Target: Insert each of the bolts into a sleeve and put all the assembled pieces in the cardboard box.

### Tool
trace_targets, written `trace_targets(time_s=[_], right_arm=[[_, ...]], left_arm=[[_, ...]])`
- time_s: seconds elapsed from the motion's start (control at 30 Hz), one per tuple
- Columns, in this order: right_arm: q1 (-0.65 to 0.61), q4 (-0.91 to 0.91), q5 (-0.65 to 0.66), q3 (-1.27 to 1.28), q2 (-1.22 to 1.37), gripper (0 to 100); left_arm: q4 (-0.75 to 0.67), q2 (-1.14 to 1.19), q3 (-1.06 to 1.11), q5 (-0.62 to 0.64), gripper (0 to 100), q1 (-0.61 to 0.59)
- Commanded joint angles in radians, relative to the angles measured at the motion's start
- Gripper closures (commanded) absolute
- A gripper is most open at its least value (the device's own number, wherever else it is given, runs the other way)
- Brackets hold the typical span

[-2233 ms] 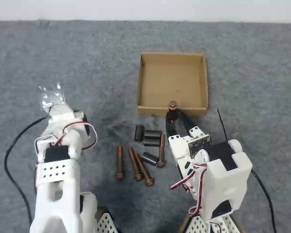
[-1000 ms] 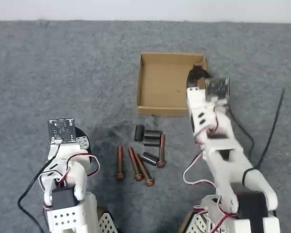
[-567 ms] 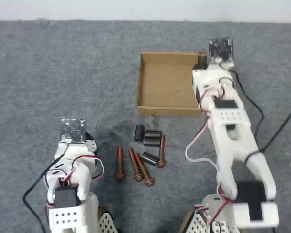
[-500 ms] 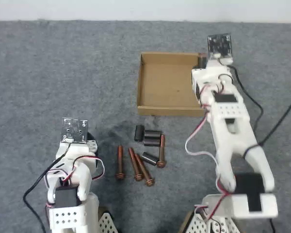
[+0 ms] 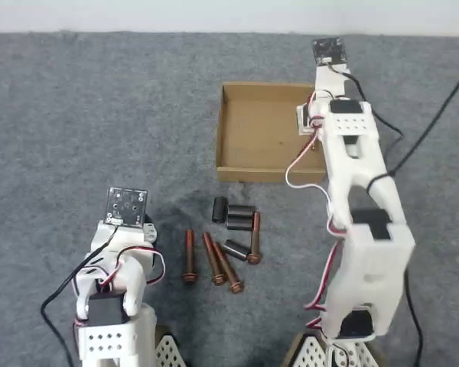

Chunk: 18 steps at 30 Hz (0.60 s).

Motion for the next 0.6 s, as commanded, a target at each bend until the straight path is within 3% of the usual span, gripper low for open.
trace_targets(time_s=[0.0, 0.4, 0.57], right_arm=[[-0.007, 0.062, 0.020, -0.180, 0.033, 99.2], [-0.004, 0.202, 0.026, -0.407, 0.197, 99.1], [-0.008, 0.203, 0.026, -0.408, 0.197, 90.7]], left_arm=[[-0.023, -0.021, -0.012, -0.014, 99, 0.006], [-0.023, -0.021, -0.012, -0.012, 99, 0.006], [-0.023, -0.021, -0.012, -0.012, 99, 0.006]])
